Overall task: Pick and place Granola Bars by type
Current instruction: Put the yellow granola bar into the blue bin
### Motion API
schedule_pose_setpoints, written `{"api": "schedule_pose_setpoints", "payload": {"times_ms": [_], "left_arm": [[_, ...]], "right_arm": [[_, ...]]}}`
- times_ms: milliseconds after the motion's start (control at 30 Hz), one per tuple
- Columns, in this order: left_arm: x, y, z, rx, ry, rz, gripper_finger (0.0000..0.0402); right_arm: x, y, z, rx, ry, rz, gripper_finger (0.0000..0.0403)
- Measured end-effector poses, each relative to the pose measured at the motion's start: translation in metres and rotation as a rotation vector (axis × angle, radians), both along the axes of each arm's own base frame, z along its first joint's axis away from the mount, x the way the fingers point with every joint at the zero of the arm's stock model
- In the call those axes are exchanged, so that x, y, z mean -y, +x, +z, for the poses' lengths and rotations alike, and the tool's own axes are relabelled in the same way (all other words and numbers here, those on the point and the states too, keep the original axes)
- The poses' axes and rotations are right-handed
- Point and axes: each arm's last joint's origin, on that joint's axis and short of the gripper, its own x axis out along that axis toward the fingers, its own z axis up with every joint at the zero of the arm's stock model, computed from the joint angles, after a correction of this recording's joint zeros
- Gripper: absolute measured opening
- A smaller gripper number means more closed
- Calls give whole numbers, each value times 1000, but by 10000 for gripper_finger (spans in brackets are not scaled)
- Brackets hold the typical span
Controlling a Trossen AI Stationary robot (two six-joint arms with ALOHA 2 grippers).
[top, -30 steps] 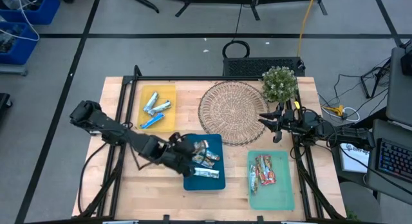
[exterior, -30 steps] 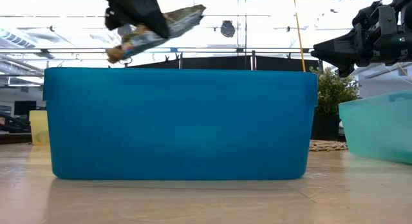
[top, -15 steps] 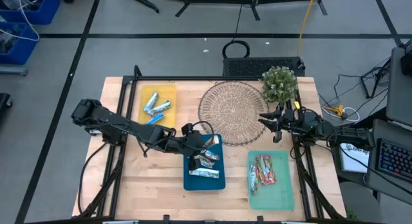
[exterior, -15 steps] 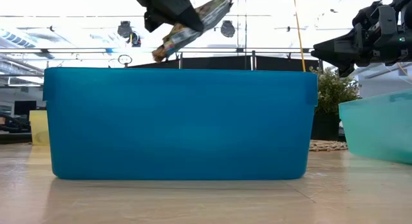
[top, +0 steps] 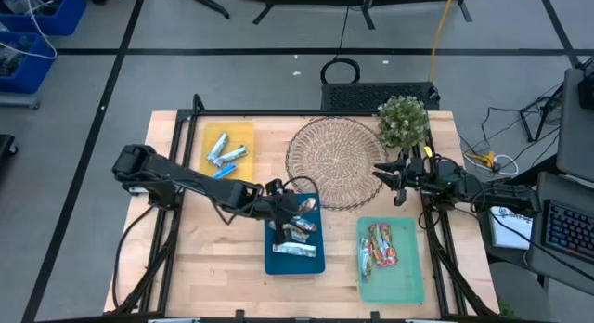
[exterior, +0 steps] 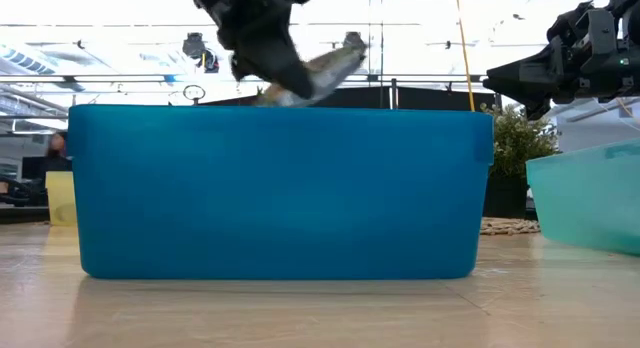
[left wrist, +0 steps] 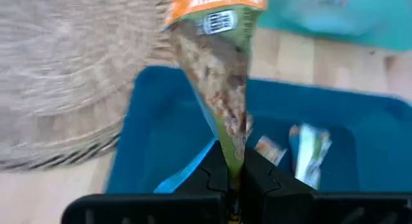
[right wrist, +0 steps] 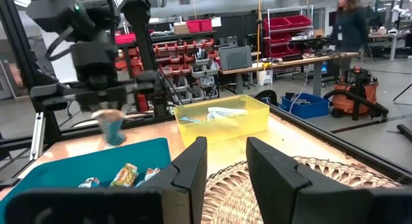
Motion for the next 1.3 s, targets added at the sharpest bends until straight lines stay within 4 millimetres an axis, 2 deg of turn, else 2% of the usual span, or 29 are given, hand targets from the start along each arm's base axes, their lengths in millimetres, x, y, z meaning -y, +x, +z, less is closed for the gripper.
{"api": "schedule_pose_setpoints", "payload": {"times_ms": [500, 667, 800, 1300], "left_arm": [[-8, 22, -66, -217, -146, 33, 11], [-7, 24, -82, -267, -172, 37, 11], [-6, 25, -87, -286, -190, 43, 11], [-7, 25, -88, -287, -187, 45, 19]], "right_arm": [[0, 1, -1, -12, 2, 0, 100], [0, 2, -1, -14, 2, 0, 100], [0, 2, -1, -16, 2, 0, 100], [0, 2, -1, -17, 2, 0, 100]]}}
